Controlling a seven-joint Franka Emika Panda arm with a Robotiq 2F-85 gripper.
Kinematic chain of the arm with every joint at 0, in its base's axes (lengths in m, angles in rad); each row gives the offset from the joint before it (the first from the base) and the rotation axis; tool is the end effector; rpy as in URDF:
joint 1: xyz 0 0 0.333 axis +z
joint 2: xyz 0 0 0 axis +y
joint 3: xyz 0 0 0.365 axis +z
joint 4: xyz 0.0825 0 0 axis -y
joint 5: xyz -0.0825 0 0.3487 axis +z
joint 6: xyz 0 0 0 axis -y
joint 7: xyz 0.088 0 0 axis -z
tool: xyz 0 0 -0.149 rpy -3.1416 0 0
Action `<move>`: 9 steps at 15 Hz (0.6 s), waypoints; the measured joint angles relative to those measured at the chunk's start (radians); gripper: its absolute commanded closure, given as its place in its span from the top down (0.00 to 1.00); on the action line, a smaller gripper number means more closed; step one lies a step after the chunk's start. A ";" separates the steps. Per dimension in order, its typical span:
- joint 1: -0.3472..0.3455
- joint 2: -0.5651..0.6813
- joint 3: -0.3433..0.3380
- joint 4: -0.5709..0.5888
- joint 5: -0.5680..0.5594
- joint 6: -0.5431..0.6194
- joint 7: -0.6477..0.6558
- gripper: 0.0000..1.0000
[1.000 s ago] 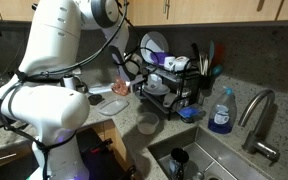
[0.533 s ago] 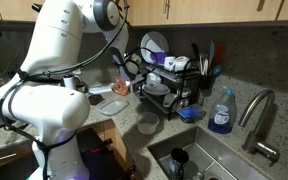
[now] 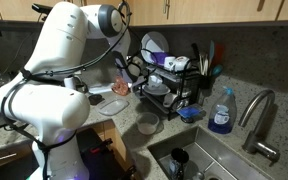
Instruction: Pick the white bowl on the counter and place it in the dish rack
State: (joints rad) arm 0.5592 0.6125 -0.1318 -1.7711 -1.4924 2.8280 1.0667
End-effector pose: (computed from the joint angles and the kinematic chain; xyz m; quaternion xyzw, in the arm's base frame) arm 0.6116 0.3327 0.2673 0.8476 0.3484 0.3602 0.1747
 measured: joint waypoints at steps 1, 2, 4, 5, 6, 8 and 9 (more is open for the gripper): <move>-0.001 0.008 -0.001 0.011 0.000 0.000 0.000 0.03; -0.002 0.015 -0.003 0.022 0.000 0.000 0.000 0.03; -0.002 0.028 -0.009 0.039 0.000 0.000 0.000 0.03; -0.003 0.033 -0.012 0.048 0.000 0.000 0.000 0.03; -0.003 0.038 -0.015 0.055 0.000 0.000 0.000 0.03; -0.005 0.047 -0.020 0.067 0.001 0.000 0.000 0.03; -0.007 0.051 -0.020 0.072 0.002 0.000 0.000 0.03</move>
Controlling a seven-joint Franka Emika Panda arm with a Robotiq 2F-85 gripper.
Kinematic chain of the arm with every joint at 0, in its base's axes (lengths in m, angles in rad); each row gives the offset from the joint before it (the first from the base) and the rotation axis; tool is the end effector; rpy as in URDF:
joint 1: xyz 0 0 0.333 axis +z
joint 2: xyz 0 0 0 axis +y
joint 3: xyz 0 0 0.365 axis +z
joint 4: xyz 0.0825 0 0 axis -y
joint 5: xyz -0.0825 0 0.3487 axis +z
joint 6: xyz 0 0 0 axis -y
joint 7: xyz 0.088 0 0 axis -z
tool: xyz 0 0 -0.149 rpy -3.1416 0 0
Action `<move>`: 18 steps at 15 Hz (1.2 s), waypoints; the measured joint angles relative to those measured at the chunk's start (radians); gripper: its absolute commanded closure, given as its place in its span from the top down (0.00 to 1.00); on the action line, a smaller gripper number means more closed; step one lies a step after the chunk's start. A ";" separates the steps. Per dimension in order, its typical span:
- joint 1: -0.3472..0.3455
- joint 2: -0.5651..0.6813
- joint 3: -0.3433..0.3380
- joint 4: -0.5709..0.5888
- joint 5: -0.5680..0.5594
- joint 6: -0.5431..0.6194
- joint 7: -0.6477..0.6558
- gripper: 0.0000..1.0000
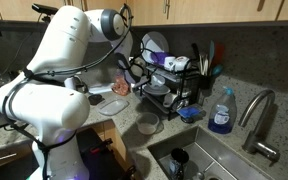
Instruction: Pick the white bowl on the counter and place it in the dish rack
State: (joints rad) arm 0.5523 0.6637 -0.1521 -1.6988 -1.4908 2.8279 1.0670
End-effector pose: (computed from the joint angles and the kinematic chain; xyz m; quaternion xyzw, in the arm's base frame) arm 0.6360 0.3276 0.2623 0.8453 0.3390 0.3693 0.1850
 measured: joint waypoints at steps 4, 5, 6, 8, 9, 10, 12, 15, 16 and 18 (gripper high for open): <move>-0.009 0.020 0.000 0.019 0.006 0.000 0.000 0.03; -0.010 0.025 0.000 0.024 0.007 0.000 0.000 0.03; -0.011 0.030 0.000 0.029 0.009 0.000 0.000 0.03; -0.012 0.040 0.000 0.038 0.015 0.000 0.000 0.03; -0.012 0.045 0.000 0.041 0.019 0.000 0.000 0.03; -0.012 0.049 0.000 0.043 0.022 0.000 0.000 0.03; -0.012 0.055 0.000 0.048 0.026 0.000 0.000 0.03; -0.012 0.061 0.000 0.055 0.030 0.000 0.000 0.03; -0.012 0.062 0.000 0.056 0.030 0.000 0.000 0.04; -0.012 0.063 0.000 0.057 0.032 0.000 0.000 0.04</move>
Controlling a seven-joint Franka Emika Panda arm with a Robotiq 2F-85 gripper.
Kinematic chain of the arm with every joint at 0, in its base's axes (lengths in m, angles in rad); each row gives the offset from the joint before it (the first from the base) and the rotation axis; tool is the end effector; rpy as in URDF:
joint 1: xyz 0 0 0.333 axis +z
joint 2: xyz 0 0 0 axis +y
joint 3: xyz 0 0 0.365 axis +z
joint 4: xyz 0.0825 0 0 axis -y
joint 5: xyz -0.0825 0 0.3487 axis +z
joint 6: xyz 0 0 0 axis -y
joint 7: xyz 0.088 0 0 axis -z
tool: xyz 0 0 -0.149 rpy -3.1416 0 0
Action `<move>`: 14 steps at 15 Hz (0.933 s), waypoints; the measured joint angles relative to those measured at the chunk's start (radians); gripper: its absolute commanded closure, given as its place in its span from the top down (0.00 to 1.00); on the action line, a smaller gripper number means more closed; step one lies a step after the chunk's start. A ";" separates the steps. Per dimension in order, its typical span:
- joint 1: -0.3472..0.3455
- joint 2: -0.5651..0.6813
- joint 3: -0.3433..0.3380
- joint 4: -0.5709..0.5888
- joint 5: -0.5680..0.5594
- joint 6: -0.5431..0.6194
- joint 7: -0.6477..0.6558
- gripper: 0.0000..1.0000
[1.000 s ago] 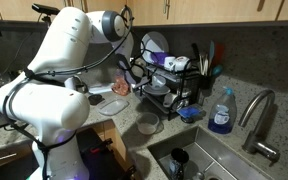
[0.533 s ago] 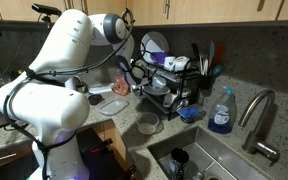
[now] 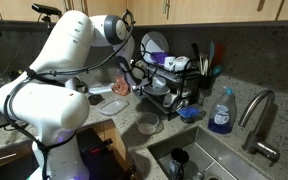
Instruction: Pick the white bowl on the counter and place it in the dish rack
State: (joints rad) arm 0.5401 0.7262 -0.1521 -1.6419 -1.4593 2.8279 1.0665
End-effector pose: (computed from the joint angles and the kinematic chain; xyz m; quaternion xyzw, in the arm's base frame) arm 0.6513 0.3269 0.2422 0.8528 0.3256 0.3647 0.1837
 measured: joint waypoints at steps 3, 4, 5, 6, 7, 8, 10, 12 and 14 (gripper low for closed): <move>-0.001 0.000 0.000 0.000 0.002 0.000 0.000 0.07; -0.002 0.001 0.000 0.000 0.004 0.000 0.000 0.12; -0.002 0.001 0.000 0.000 0.006 0.000 -0.001 0.17; -0.003 0.001 0.000 0.000 0.008 0.000 -0.001 0.24; -0.004 0.002 0.000 0.001 0.009 0.000 -0.001 0.25; -0.004 0.002 0.000 0.001 0.011 0.000 -0.001 0.31; -0.004 0.002 0.001 0.002 0.012 0.000 -0.001 0.39; -0.004 0.002 0.001 0.004 0.014 0.000 -0.001 0.48; -0.004 0.001 0.001 0.008 0.014 0.000 -0.001 0.52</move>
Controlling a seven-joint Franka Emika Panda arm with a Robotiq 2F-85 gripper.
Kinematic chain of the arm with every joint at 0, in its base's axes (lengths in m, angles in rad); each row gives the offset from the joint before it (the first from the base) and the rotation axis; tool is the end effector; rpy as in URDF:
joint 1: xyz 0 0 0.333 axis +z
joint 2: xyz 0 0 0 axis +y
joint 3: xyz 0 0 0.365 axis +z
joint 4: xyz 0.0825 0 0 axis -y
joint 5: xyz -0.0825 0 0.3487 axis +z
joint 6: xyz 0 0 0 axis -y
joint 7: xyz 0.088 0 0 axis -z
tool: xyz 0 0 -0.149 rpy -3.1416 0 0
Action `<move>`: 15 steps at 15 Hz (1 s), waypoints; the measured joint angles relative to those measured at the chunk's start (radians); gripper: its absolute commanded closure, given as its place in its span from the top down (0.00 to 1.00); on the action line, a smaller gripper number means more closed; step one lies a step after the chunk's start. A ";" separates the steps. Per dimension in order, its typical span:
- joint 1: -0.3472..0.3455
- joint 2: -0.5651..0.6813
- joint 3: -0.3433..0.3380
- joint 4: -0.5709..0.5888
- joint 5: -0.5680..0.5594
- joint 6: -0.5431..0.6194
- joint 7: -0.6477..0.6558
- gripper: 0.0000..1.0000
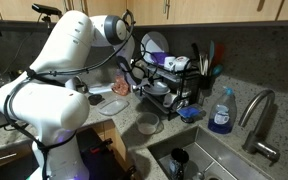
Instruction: Pick the white bowl on the counter and place it in the dish rack
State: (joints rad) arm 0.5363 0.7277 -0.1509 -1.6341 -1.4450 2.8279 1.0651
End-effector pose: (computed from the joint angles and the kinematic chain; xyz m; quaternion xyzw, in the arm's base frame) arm 0.6545 0.3264 0.2448 0.8553 0.3184 0.3664 0.1812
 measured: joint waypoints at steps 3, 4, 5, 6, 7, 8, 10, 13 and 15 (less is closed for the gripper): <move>0.000 0.000 0.000 0.006 0.000 0.000 0.000 0.75; 0.000 -0.001 0.000 0.009 0.000 0.000 0.000 0.78; 0.000 -0.003 0.000 0.012 0.000 0.000 0.000 0.86; 0.000 -0.007 0.000 0.013 0.000 0.001 0.000 0.92; 0.000 -0.012 0.001 0.013 0.000 0.001 0.000 0.94; 0.000 -0.017 0.002 0.013 0.000 0.003 -0.001 0.99; 0.000 -0.033 0.006 0.010 0.000 0.010 -0.004 1.00; 0.000 -0.066 0.011 -0.013 0.000 0.029 -0.012 1.00; 0.000 -0.092 0.013 -0.039 0.000 0.042 -0.019 1.00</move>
State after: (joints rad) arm 0.5368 0.6354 -0.1380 -1.6731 -1.4451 2.8700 1.0460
